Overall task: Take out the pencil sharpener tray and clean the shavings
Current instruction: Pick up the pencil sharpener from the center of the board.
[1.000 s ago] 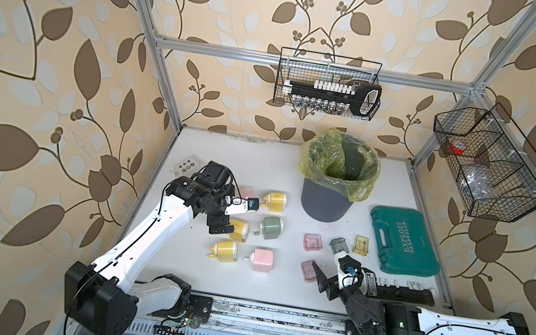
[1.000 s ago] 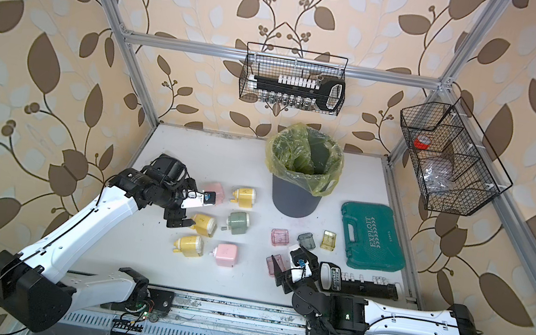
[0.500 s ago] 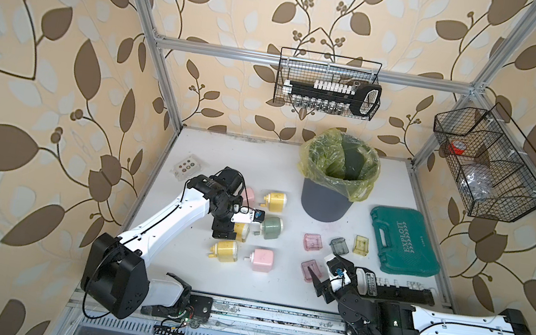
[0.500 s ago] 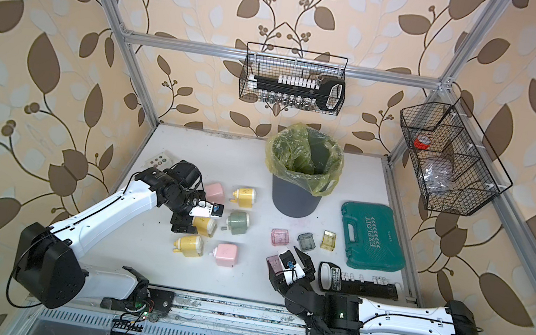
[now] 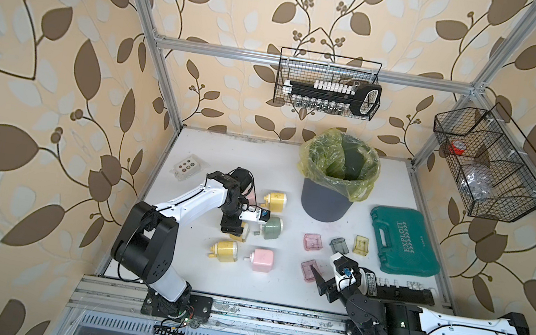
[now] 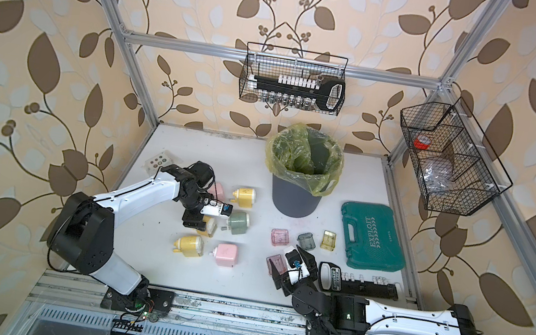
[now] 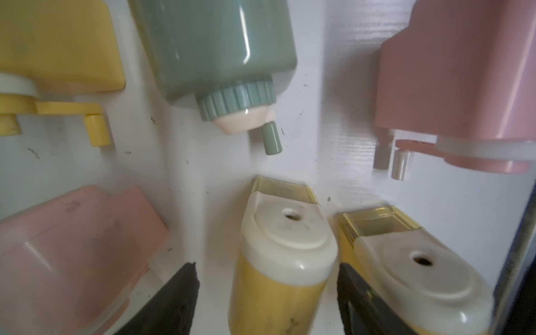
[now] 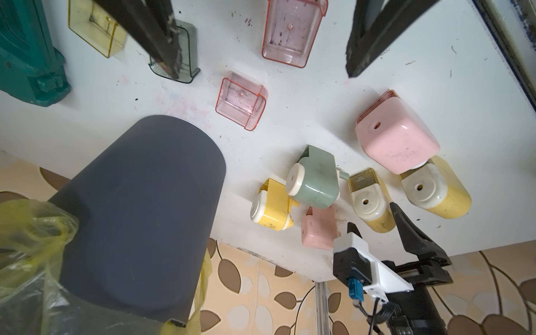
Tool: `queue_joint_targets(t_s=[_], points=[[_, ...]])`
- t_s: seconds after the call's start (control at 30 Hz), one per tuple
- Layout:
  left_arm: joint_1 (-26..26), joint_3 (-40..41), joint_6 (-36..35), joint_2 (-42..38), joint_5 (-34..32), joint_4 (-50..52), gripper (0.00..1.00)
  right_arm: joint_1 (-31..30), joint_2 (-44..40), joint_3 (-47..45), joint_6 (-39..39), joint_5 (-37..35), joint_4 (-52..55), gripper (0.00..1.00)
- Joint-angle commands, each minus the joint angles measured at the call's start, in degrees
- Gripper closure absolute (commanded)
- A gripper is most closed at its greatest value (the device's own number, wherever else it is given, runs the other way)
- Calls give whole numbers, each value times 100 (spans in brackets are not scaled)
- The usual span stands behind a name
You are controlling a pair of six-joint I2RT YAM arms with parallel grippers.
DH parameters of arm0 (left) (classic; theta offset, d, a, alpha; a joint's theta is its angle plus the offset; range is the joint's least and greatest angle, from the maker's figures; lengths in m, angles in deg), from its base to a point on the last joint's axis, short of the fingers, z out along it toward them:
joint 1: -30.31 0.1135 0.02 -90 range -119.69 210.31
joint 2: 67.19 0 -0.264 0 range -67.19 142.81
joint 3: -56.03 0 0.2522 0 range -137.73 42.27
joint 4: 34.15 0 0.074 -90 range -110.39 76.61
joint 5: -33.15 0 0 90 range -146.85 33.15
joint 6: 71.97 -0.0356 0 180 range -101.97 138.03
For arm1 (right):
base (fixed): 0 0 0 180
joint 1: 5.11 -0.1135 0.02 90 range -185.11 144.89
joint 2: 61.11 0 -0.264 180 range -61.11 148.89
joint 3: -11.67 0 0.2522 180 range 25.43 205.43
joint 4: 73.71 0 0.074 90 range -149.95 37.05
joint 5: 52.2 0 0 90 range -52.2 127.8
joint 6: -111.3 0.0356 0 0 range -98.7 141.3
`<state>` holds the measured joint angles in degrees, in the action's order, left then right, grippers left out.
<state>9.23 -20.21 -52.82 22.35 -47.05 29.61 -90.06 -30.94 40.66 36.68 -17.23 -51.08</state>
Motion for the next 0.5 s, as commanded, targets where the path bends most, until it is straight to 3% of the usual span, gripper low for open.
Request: queue_joint_targets(t_s=[0.0,0.27,0.47], points=[[-28,56,-107,-14,-120,-113,29,27,-54,21,27,-105,138,15],[7,397,-44,44,-75,-548,55,31,54,-1,9,-70,55,15],[-6,458,11,127,25,-698,68,36,48,-2,9,-41,67,15]])
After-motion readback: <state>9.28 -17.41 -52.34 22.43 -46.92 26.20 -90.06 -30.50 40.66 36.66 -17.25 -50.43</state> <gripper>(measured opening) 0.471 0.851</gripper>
